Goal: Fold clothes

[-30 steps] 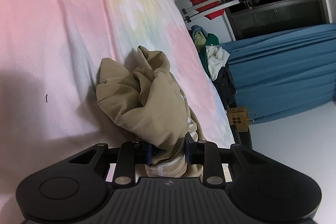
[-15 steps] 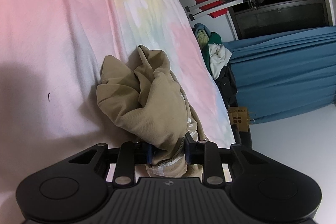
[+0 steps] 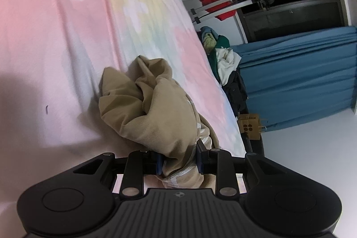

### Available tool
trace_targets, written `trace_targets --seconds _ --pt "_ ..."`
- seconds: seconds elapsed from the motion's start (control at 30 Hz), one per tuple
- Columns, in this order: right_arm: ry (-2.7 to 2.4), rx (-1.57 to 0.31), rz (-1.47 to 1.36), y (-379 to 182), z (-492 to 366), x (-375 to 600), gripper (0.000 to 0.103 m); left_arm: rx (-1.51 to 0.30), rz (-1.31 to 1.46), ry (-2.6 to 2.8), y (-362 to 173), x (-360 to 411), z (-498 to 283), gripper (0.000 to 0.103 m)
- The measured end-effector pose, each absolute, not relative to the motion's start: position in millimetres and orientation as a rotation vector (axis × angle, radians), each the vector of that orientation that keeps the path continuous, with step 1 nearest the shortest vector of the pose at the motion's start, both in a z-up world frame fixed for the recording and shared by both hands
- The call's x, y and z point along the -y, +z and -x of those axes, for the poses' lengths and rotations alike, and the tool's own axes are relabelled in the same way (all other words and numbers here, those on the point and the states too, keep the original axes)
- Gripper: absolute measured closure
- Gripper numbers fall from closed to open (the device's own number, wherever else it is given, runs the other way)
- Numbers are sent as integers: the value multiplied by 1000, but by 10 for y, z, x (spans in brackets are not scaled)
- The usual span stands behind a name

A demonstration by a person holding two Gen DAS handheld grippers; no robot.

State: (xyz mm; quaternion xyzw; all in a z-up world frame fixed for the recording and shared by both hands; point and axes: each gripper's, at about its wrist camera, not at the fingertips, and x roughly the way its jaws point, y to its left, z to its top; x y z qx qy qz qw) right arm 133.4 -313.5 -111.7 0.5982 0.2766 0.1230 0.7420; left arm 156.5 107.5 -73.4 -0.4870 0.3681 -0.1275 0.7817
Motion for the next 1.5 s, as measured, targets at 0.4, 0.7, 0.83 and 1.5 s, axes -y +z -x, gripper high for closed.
trace_targets --seconds 0.4,0.7,0.83,1.5 --pt "228 -440 -1263 -663 -1252 3584 68 -813 1023 -402 -339 -578 -1872 74" --pt "95 -329 -1218 -169 -1495 4640 68 -868 952 -589 48 823 -2732 74" --pt "59 -297 -1213 -42 -1775 5377 68 -837 943 -663 101 1640 -3149 74" --pt "-90 -482 -1069 -1124 -1519 5501 68 -986 709 -697 -1261 2192 -2979 72"
